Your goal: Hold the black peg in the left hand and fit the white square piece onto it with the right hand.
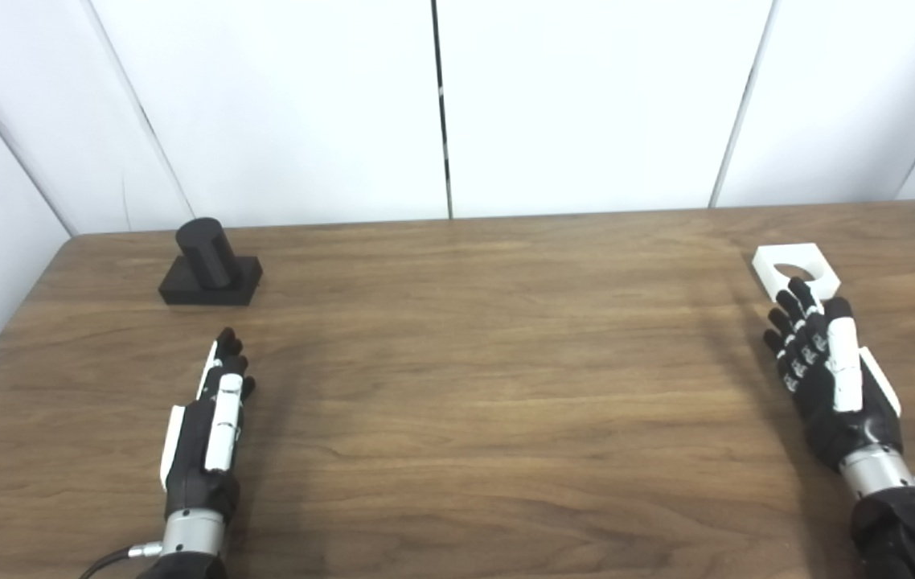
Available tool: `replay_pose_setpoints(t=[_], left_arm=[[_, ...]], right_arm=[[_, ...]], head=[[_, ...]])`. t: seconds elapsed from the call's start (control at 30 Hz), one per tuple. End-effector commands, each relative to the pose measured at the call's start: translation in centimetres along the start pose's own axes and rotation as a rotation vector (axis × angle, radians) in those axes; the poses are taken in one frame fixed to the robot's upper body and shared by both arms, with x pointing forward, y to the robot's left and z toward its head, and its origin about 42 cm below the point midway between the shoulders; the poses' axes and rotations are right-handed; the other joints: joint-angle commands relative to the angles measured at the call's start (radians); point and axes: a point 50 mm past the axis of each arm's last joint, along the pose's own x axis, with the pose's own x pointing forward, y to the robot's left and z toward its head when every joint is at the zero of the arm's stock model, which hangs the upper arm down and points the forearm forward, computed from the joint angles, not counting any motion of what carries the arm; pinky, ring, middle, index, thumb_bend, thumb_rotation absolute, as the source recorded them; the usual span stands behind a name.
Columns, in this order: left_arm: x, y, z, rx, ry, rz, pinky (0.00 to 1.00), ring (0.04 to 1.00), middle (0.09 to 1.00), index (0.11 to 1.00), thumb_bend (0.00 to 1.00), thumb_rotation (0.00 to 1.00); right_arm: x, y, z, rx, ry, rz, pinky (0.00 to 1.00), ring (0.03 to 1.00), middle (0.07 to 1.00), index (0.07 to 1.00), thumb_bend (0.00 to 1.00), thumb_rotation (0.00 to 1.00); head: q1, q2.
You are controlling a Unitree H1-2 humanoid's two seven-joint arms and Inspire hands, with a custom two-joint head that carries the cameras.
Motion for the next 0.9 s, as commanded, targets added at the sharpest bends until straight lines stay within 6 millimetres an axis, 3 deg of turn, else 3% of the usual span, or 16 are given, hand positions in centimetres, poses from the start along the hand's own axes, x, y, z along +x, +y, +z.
replay_pose_setpoints(t=[0.0, 0.43, 0.87], left_arm=[[0.7, -0.1, 1.4, 0.008, -0.057, -0.003, 1.0, 1.0, 1.0, 1.0, 0.54, 0.86], [0.7, -0.1, 1.9, 0.009, -0.06, 0.001, 1.0, 1.0, 1.0, 1.0, 0.55, 0.85], [1.8, 1.1, 5.3, -0.014, -0.129, 0.03, 1.0, 1.0, 1.0, 1.0, 0.6, 0.78]], right_arm=[[0.8, 0.4, 0.8, 0.005, -0.04, 0.02, 1.0, 1.0, 1.0, 1.0, 0.55, 1.0], [0.8, 0.4, 0.8, 0.008, -0.041, 0.023, 1.0, 1.0, 1.0, 1.0, 0.54, 1.0], [1.2, 0.2, 0.3, -0.002, -0.031, 0.05, 1.0, 1.0, 1.0, 1.0, 0.57, 1.0]], head=[[-0.001, 0.0], [0.012, 0.006], [0.046, 0.005]])
